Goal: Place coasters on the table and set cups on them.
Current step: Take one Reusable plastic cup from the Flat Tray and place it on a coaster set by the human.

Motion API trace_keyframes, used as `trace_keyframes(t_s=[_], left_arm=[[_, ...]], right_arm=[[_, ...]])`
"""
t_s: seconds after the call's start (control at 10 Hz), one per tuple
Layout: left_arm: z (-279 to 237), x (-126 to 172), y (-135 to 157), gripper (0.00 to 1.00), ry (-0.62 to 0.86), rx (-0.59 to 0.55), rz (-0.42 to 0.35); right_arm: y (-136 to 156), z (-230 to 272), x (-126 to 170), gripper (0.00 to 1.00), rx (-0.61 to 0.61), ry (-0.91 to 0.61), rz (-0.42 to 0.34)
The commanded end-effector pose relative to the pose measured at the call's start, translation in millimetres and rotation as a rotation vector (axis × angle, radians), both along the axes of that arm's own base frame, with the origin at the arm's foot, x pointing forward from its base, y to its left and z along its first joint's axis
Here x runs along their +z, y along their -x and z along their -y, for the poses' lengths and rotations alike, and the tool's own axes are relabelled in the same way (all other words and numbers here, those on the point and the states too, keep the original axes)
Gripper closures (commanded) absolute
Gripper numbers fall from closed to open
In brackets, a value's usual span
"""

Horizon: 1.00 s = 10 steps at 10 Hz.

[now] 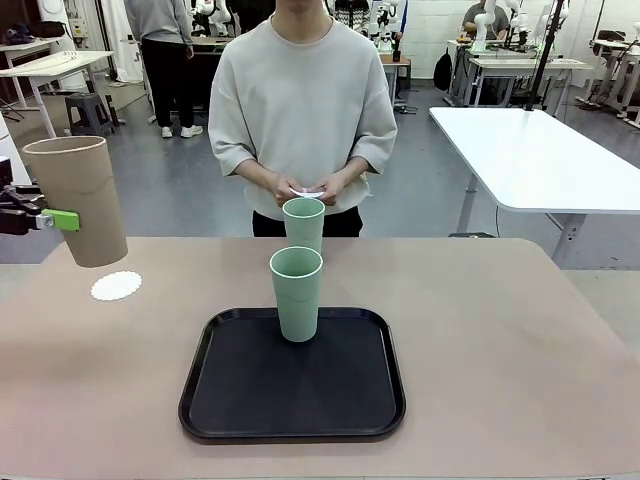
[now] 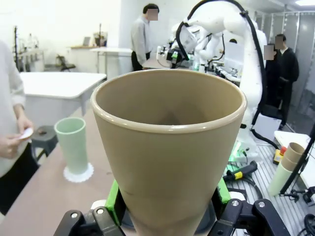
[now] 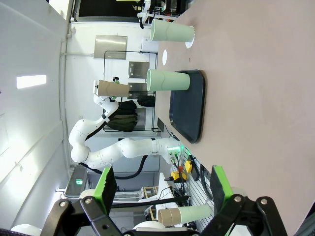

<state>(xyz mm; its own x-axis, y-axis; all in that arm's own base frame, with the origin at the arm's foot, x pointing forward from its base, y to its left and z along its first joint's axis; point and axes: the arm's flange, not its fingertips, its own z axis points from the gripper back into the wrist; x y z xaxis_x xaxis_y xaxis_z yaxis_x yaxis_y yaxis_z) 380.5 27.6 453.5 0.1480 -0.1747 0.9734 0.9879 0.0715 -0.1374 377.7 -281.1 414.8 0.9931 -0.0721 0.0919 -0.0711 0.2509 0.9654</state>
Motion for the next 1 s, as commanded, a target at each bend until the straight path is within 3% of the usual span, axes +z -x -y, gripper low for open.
trace_keyframes(t_s=[0.0,0.2,0.3,0.4,0.6,0.8,0.9], left_arm=[[4,-1,-2,0.70,0.002,-0.020,0.031],[4,-1,-2,0.70,0.002,-0.020,0.031],[2,-1,0,0.15,-0.001,-0.008,0.007],[-8,-11,-38,0.15,0.072,-0.096,0.096],[-45,-30,-111,0.15,0.124,-0.160,0.174],[-75,-49,-152,0.15,0.117,-0.109,0.204],[-88,-60,-166,0.15,0.086,-0.078,0.181]], right_arm=[[-2,0,0,0.00,-0.013,-0.005,0.006],[-2,0,0,0.00,-0.013,-0.005,0.006],[-2,0,0,0.00,-0.013,-0.005,0.006],[-2,0,0,0.00,-0.013,-0.005,0.006],[-2,0,0,0.00,-0.013,-0.005,0.006],[-2,0,0,0.00,-0.013,-0.005,0.006],[-2,0,0,0.00,-0.013,-0.005,0.006]])
